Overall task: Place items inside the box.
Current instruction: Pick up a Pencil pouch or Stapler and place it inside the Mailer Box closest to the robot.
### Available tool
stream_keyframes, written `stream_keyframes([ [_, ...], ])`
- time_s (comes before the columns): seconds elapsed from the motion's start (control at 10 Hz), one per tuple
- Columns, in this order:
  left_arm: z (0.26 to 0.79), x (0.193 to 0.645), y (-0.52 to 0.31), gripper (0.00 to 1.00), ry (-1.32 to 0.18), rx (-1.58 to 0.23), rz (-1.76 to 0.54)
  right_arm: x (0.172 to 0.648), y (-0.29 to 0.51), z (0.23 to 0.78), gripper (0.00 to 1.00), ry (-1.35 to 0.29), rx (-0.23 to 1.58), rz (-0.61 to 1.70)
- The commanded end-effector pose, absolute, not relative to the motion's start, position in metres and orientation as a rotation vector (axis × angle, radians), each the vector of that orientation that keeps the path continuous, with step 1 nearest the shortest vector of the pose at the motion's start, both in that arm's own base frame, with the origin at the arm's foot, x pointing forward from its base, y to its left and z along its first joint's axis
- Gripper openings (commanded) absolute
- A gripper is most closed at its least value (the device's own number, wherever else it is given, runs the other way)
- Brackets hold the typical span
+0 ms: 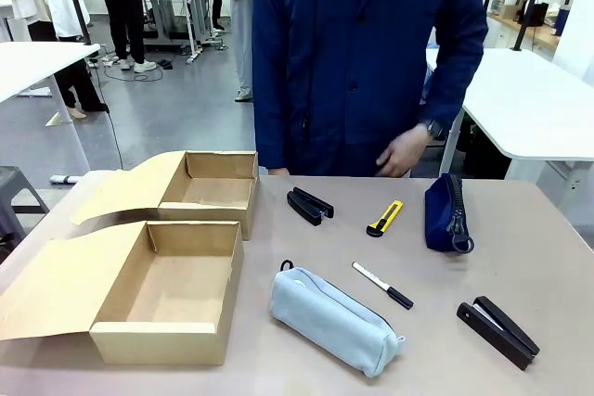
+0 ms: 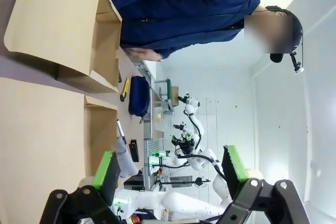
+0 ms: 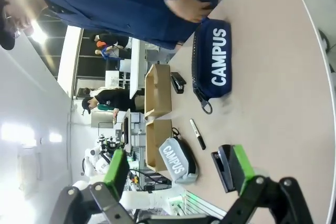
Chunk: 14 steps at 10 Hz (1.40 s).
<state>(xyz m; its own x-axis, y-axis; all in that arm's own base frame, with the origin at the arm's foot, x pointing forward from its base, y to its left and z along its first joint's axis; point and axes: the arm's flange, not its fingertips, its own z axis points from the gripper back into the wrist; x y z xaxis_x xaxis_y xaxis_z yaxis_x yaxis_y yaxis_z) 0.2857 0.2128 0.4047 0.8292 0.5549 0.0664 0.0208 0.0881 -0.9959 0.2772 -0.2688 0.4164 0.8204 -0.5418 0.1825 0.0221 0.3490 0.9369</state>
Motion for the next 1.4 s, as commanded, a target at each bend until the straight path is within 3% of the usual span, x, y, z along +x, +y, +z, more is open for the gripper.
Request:
stream_keyframes([
  [0.0,0.404,0.286,0.213,1.0,-0.51,-1.446,0.395,0.278,-0.269,0.416,1.0,-0.517,1.17,-0.388],
  [0.5,0.404,0.286,0.213,1.0,-0.51,-1.446,0.395,0.307,-0.138,0.452,1.0,-0.482,0.754,-0.093],
  [0.7,0.404,0.286,0.213,1.0,-0.51,-1.446,0.395,0.295,-0.187,0.449,1.0,-0.502,0.859,-0.192],
  [1.0,0.404,0.286,0.213,1.0,-0.51,-1.446,0.395,0.218,-0.288,0.415,1.0,-0.652,0.899,-0.479],
  [1.3,0.404,0.286,0.213,1.0,-0.51,-1.446,0.395,0.213,-0.294,0.405,1.0,-0.648,0.898,-0.532],
])
